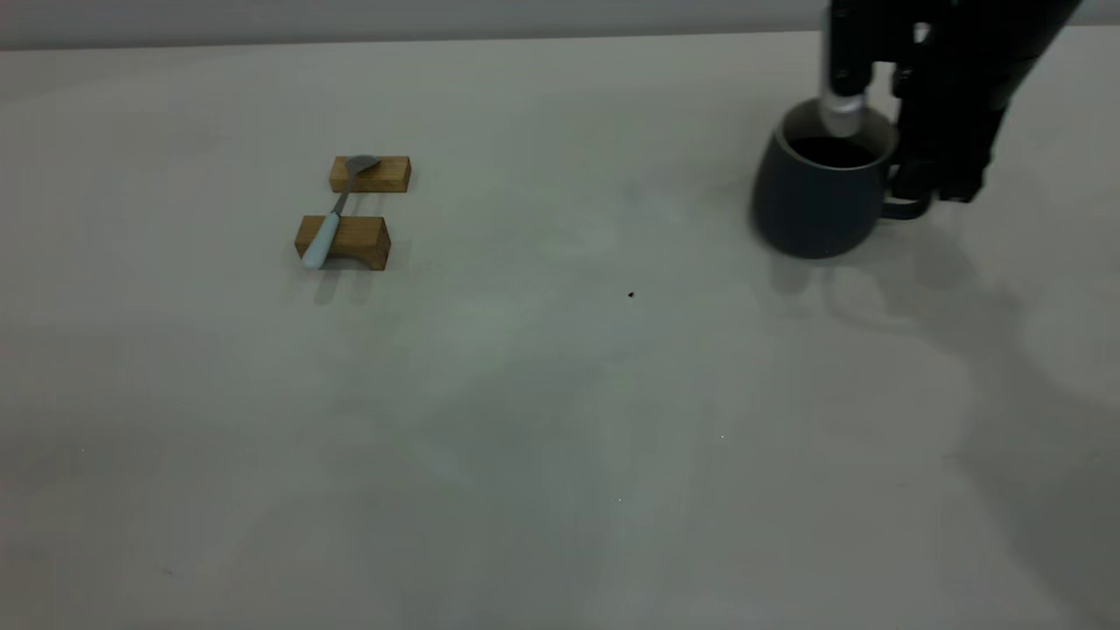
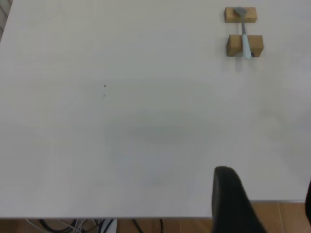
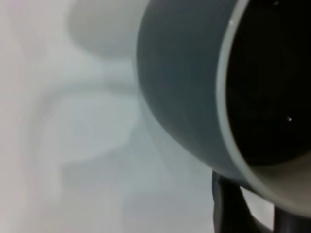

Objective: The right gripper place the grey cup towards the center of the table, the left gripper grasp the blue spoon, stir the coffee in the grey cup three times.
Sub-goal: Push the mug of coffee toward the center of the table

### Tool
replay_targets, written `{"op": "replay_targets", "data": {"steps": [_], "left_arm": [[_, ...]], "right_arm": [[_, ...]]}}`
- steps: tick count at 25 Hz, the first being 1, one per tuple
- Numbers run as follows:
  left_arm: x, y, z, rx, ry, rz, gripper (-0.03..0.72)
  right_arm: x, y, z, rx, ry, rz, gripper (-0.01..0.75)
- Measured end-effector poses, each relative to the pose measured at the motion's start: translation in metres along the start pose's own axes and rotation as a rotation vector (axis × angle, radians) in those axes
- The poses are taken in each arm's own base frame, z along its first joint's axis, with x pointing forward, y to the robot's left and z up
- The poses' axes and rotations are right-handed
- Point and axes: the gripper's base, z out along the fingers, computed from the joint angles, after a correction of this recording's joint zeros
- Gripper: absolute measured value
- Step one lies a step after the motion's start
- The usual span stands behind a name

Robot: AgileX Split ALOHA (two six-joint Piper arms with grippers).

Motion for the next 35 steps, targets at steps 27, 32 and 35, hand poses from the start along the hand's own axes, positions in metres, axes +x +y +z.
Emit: {"op": "replay_targets", "data": {"steps": [27, 32, 35], "left_arm": [[0.0, 0.0, 0.0, 0.0, 0.0, 0.0, 0.446], [0.0, 0.0, 0.0, 0.0, 0.0, 0.0, 0.446], [0.0, 0.0, 0.0, 0.0, 0.0, 0.0, 0.446]], "right_arm": [[-0.102, 0.042, -0.015, -0.09, -0.168, 0.148, 0.433], [-0.104, 0.027, -0.06, -0.107, -0.194, 0.312, 0.651], [-0.097, 0.018, -0.101, -0.159, -0.188, 0.474, 0.717]]}}
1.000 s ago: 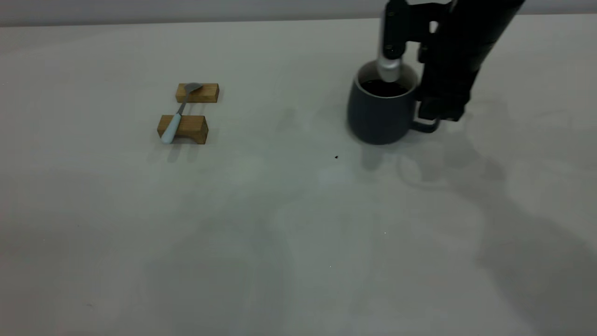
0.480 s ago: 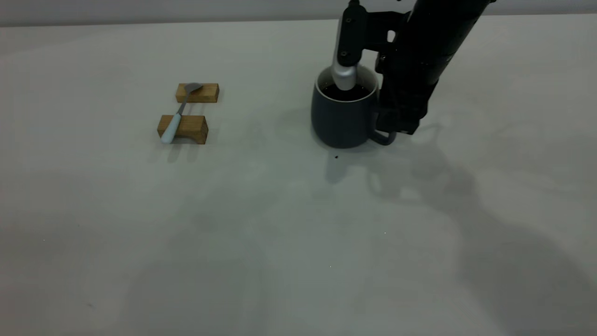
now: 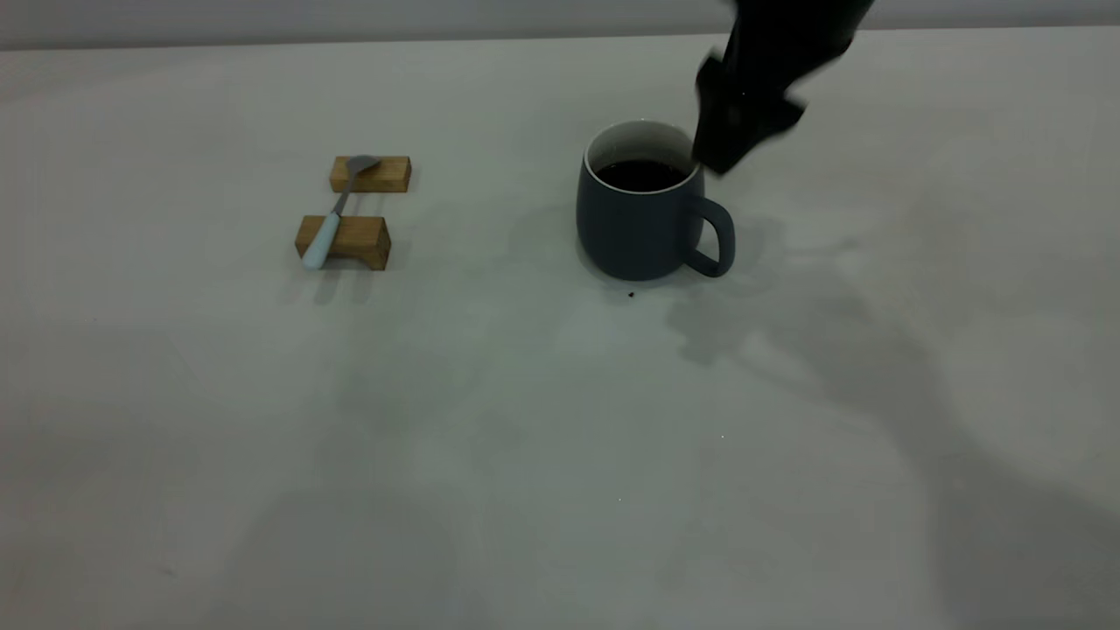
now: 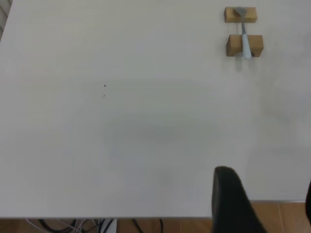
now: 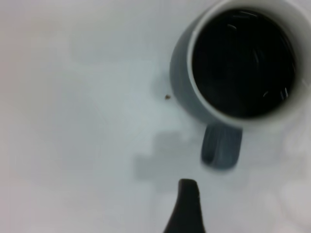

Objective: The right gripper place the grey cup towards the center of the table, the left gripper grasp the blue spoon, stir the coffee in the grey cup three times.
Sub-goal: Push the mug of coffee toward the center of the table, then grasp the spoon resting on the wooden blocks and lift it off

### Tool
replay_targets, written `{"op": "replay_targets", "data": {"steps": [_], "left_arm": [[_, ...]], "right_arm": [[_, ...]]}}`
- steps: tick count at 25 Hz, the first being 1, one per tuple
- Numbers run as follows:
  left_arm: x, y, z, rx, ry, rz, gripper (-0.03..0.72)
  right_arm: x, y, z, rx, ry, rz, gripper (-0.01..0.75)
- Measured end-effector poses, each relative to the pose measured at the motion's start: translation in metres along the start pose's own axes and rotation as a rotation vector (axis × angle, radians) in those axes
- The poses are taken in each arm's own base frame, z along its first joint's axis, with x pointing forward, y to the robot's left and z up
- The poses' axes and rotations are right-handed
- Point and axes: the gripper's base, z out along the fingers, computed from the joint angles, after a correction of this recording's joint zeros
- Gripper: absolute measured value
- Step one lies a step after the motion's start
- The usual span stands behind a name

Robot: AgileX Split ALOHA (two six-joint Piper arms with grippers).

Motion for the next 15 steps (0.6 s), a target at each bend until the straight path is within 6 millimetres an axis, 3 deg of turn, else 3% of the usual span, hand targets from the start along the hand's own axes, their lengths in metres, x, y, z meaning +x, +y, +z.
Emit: {"op": "replay_targets", "data": {"steps": [4, 8, 12, 15], "left_arm": [[0.0, 0.0, 0.0, 0.0, 0.0, 0.0, 0.446], [0.0, 0.0, 0.0, 0.0, 0.0, 0.0, 0.446], [0.0, 0.0, 0.0, 0.0, 0.0, 0.0, 0.446], [0.0, 0.0, 0.0, 0.0, 0.0, 0.0, 0.446]], "right_arm": [[-0.006, 0.008, -0.071, -0.042, -0.002, 0.226, 0.719], [-0.004, 0.027, -0.156, -0.03, -0.032, 0.356, 0.703], [0.016, 0.049, -0.224, 0.022, 0.006, 0.503, 0.701], [0.034, 0.06, -0.259, 0.101, -0.008, 0.605, 0.701]]}}
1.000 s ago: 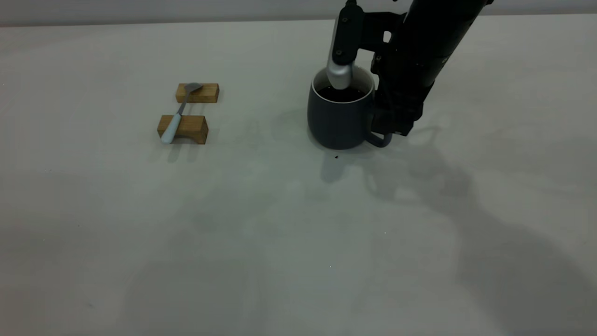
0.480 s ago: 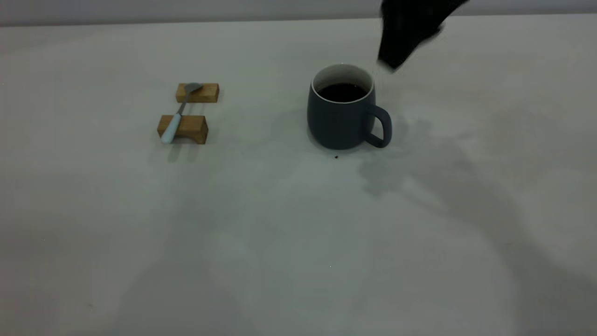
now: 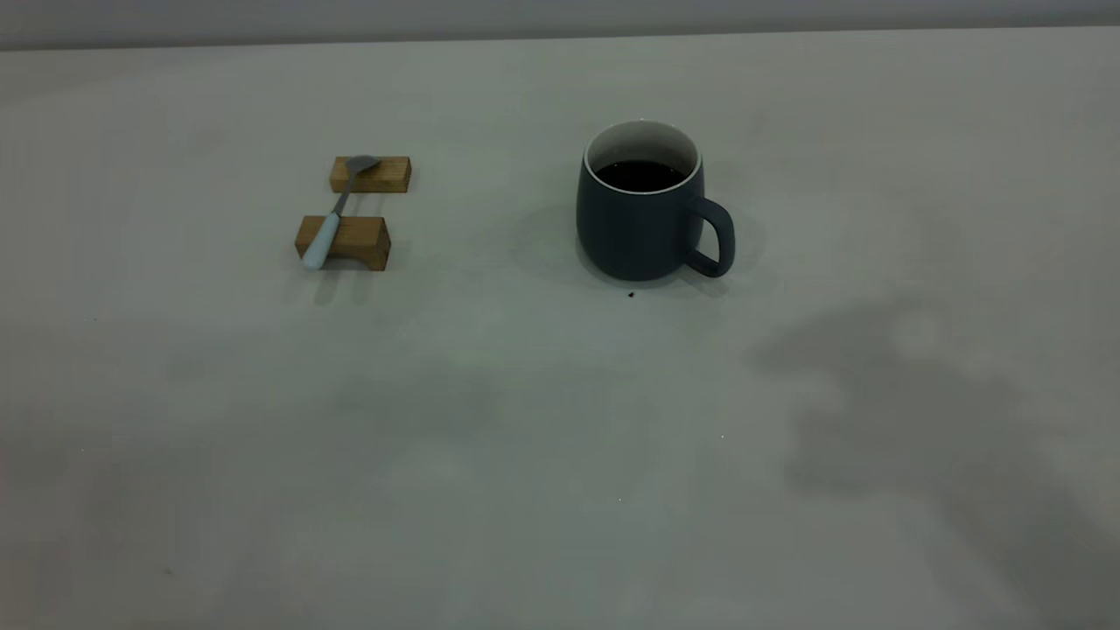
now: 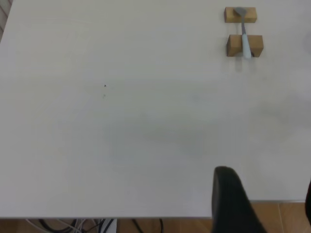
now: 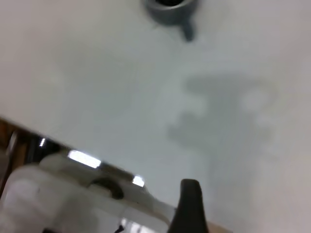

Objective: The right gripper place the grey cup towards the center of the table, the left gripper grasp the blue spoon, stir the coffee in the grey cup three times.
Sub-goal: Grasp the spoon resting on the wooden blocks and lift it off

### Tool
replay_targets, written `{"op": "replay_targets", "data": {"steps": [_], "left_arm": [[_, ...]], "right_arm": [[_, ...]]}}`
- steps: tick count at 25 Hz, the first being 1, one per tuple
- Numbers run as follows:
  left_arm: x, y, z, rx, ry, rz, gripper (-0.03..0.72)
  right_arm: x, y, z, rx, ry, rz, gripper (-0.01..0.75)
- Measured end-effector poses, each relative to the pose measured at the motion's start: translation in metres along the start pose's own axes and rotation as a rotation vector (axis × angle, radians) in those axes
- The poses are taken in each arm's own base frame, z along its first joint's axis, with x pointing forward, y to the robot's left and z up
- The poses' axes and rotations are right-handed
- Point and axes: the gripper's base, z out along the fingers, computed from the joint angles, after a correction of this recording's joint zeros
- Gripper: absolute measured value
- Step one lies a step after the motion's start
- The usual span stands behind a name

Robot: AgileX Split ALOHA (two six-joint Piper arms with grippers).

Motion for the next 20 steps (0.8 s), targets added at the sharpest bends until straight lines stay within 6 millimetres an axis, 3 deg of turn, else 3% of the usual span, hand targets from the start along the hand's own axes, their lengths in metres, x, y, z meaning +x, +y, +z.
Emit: {"op": "replay_targets", "data": {"steps": [3, 6, 12, 15, 20], "left_arm": [[0.0, 0.0, 0.0, 0.0, 0.0, 0.0, 0.446], [0.0, 0.0, 0.0, 0.0, 0.0, 0.0, 0.446], [0.0, 0.0, 0.0, 0.0, 0.0, 0.0, 0.446], [0.0, 0.0, 0.0, 0.0, 0.0, 0.0, 0.446], [0.0, 0.0, 0.0, 0.0, 0.0, 0.0, 0.446]], "right_arm": [[0.024, -0.003, -0.023, 0.049, -0.046, 0.017, 0.701], [0.054, -0.005, -0.03, 0.08, -0.052, 0.038, 0.7], [0.12, -0.018, -0.01, 0.127, 0.013, 0.084, 0.695], [0.146, -0.025, -0.001, 0.14, -0.047, 0.113, 0.693], [0.189, -0.027, -0.004, 0.171, -0.181, 0.19, 0.686]]}}
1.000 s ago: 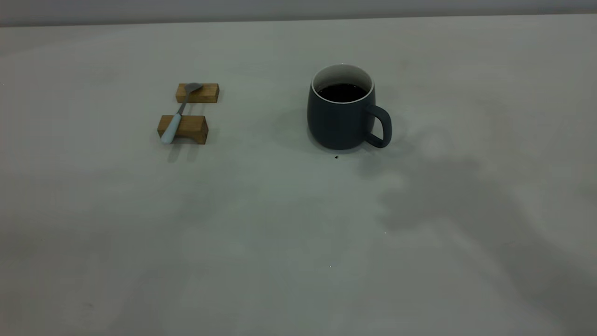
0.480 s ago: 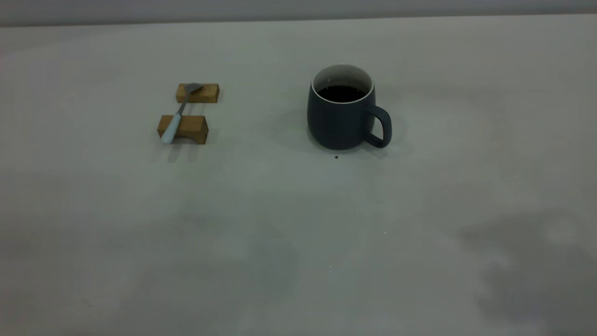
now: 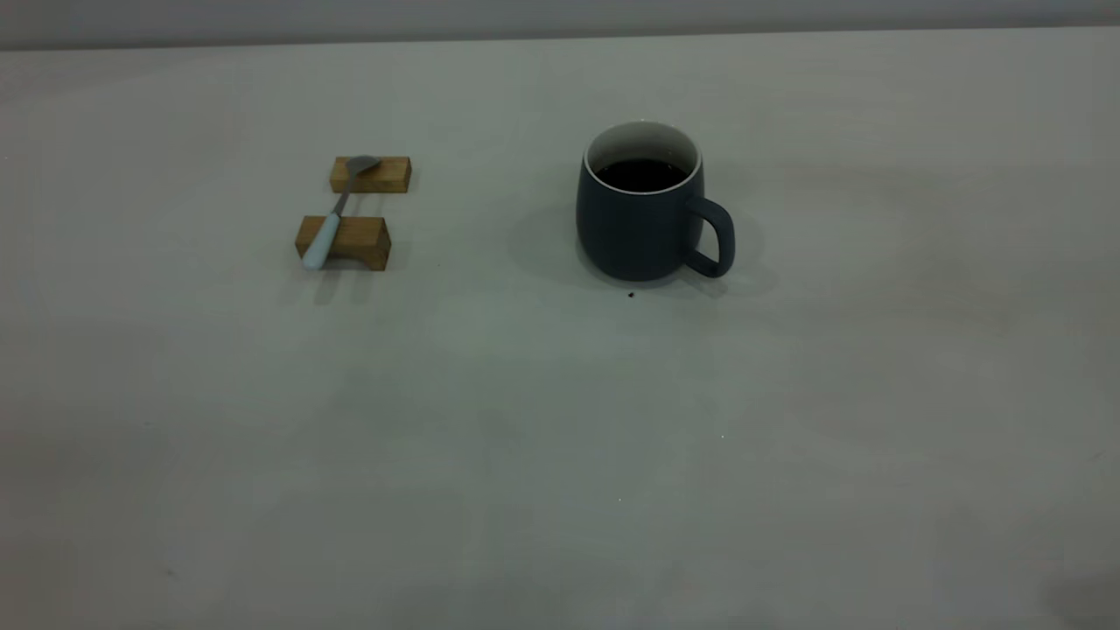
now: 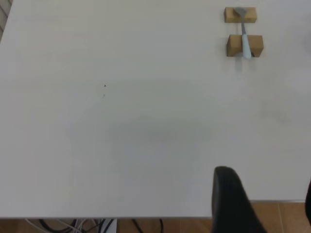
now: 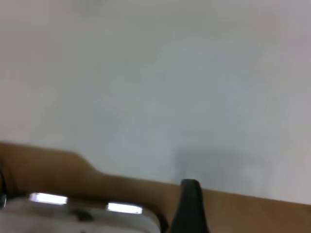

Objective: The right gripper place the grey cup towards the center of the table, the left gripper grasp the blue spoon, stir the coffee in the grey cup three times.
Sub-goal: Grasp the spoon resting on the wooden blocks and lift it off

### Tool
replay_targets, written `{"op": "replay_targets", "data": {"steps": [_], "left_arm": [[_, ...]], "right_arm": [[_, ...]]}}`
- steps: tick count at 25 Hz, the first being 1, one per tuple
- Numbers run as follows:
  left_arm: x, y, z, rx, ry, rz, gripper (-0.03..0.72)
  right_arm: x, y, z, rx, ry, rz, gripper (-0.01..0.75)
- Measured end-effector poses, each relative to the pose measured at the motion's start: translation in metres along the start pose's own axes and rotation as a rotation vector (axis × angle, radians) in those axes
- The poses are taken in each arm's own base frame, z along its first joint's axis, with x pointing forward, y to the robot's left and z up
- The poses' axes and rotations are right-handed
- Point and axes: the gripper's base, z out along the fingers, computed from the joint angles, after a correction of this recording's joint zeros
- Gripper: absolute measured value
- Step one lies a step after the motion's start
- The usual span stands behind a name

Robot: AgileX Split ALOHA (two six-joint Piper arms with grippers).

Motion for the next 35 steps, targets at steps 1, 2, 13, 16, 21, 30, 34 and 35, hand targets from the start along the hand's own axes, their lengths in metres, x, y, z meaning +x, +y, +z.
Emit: {"op": "replay_targets", "data": {"steps": [1, 2, 13, 16, 21, 30, 34, 35], "left_arm": [[0.0, 0.0, 0.0, 0.0, 0.0, 0.0, 0.446], [0.0, 0.0, 0.0, 0.0, 0.0, 0.0, 0.446], [0.0, 0.0, 0.0, 0.0, 0.0, 0.0, 0.446], [0.0, 0.0, 0.0, 0.0, 0.0, 0.0, 0.446], [0.0, 0.0, 0.0, 0.0, 0.0, 0.0, 0.446], [0.0, 0.0, 0.0, 0.0, 0.0, 0.0, 0.446], [0.0, 0.0, 0.0, 0.0, 0.0, 0.0, 0.446], [0.0, 0.0, 0.0, 0.0, 0.0, 0.0, 0.446]], "right_arm": [[0.009, -0.001, -0.002, 0.012, -0.027, 0.016, 0.685], [0.016, -0.003, -0.003, 0.026, -0.048, 0.034, 0.685], [0.068, -0.001, -0.023, 0.123, -0.278, 0.114, 0.677], [0.075, 0.0, -0.027, 0.128, -0.306, 0.114, 0.672], [0.087, 0.003, -0.033, 0.136, -0.37, 0.11, 0.65], [0.089, 0.003, -0.034, 0.137, -0.377, 0.108, 0.479], [0.089, 0.003, -0.034, 0.137, -0.377, 0.108, 0.4], [0.089, 0.003, -0.034, 0.137, -0.377, 0.108, 0.381]]}}
